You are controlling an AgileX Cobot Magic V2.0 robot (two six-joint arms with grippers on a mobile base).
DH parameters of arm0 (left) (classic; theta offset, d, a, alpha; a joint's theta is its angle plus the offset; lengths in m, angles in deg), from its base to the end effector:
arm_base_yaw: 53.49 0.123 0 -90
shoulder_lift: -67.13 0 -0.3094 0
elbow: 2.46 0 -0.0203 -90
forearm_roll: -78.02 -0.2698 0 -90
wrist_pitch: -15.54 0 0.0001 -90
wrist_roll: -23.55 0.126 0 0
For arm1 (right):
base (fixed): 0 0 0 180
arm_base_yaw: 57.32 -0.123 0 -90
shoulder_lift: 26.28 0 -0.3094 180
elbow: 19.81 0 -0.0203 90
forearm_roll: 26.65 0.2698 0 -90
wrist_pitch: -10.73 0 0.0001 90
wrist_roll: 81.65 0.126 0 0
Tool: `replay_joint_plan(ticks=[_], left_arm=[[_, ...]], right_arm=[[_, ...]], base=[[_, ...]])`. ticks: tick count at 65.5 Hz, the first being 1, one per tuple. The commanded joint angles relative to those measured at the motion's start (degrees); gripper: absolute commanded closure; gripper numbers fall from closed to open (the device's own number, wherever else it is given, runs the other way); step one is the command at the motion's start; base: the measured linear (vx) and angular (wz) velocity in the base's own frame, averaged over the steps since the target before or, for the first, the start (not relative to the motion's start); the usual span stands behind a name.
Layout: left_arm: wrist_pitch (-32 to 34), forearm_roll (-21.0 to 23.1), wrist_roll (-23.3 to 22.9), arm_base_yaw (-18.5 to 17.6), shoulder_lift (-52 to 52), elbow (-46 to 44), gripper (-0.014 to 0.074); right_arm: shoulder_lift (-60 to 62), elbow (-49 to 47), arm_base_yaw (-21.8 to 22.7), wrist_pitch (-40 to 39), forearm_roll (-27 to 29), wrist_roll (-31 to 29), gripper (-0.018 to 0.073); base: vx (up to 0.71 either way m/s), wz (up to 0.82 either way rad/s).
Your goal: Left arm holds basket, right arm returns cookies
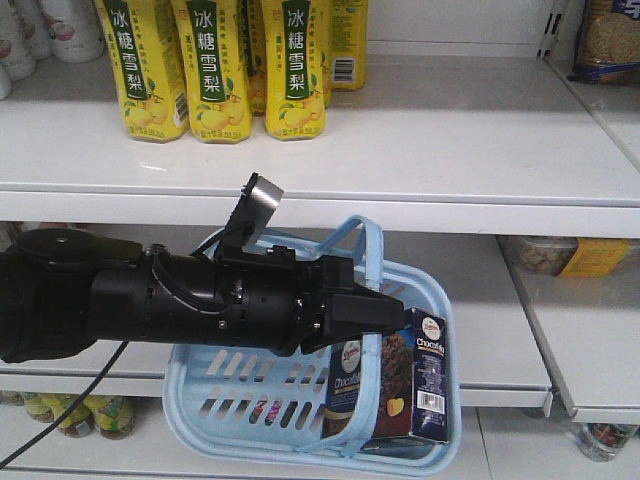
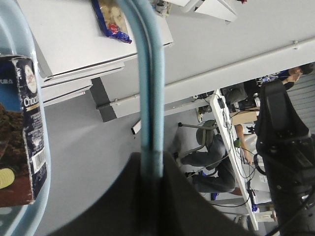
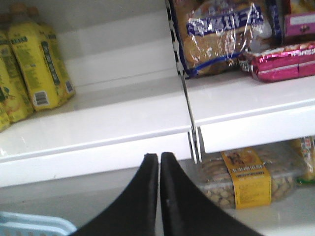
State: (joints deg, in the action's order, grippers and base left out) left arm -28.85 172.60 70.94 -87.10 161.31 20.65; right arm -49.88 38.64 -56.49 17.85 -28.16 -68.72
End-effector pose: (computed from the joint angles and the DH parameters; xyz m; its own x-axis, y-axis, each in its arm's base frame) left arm 0.2468 -0.2696 0.2909 -0.9154 -0.0412 -0.4005 0.3676 0.3202 -0.8731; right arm 0.1068 -0.0020 0.3060 0.0178 0.1980 -0.9800 0.0145 0.9800 0.1982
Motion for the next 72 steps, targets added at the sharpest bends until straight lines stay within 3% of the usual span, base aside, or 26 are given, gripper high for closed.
replay_joint_plan(ticks=[1,28,35,56,72], left_arm=[[-0.1,7.3,1.4,0.2,-2.4,-2.0,0.0603],[-0.1,7.3,1.4,0.2,-2.4,-2.0,0.0603],[-0.1,7.3,1.4,0.2,-2.4,-2.0,0.0603],[-0.1,7.3,1.4,0.2,-2.4,-2.0,0.0603],[-0.1,7.3,1.4,0.2,-2.4,-2.0,0.0603]], right_arm=[[-4.3,-2.1,0.3,-3.4,-0.5,0.2,0.0563],[-9.7,-2.1,0.3,-4.1,-1.3,0.3,0.0529],[-9.8,-2.1,0.3,-4.5,-1.4,0.3,0.0462],[-9.8,-2.1,0.3,-4.4,-1.5,0.3,0.0134],[-9.8,-2.1,-1.8,-1.6,2.2,0.3,0.0074]], base=[[0.0,0.0],[0.0,0.0],[0.0,0.0],[0.0,0.0],[0.0,0.0]])
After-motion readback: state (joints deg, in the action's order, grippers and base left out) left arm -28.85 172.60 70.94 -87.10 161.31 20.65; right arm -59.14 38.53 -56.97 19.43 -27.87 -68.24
